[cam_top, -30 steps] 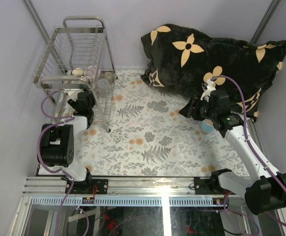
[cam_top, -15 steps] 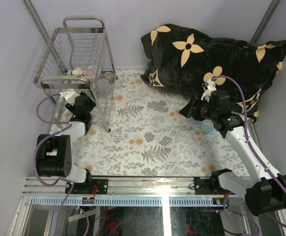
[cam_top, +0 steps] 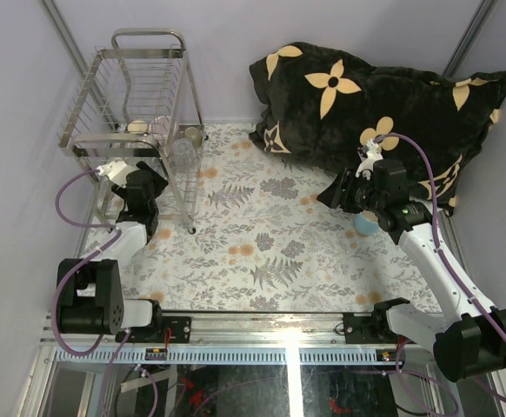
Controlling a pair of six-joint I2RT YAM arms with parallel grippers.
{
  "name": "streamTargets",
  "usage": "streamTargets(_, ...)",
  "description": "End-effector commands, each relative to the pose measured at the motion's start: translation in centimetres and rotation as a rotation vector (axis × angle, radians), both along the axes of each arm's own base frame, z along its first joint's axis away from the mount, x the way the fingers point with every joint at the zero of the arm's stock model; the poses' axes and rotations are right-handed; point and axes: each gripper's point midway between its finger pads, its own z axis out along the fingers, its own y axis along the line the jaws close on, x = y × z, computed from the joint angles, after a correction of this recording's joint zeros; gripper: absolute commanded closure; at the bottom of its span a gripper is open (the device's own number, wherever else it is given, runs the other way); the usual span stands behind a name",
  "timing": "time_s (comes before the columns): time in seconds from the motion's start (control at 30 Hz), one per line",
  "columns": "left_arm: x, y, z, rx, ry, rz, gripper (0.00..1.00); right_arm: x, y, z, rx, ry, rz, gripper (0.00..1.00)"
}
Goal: Unload the cups from the dish rack
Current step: Unload the cup from the dish rack.
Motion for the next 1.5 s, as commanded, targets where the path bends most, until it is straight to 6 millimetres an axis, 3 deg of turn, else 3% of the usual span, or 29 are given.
streamTargets(0.0, -0.3, 0.0, 1.6, -0.049, -0.070, 0.009, 1.00, -0.2, 0.6, 1.5, 0.023, -0.059, 0.037, 0.43)
streamTargets(0.33, -1.9, -1.4, 1.4, -0.183, -0.080, -0.019, 1.00, 0.2, 1.0, 1.8, 0.034, -0.062, 0.048, 0.43)
streamTargets(0.77, -3.4, -0.3, 1.8, -0.382, -0.112, -0.004, 1.00, 0.6, 1.5, 1.8, 0.053, -0.058, 0.063, 0.43)
streamTargets(1.0, -4.0, 0.3, 3.2, -0.394, -0.160, 0.008, 1.00, 0.7, 1.7, 1.6, 0.059, -0.049, 0.071, 0.43)
streamTargets(1.47, -4.7, 0.1, 3.3, -0.381, -0.185, -0.005, 1.00, 0.6, 2.1, 1.3, 0.059, -0.046, 0.088, 0.43)
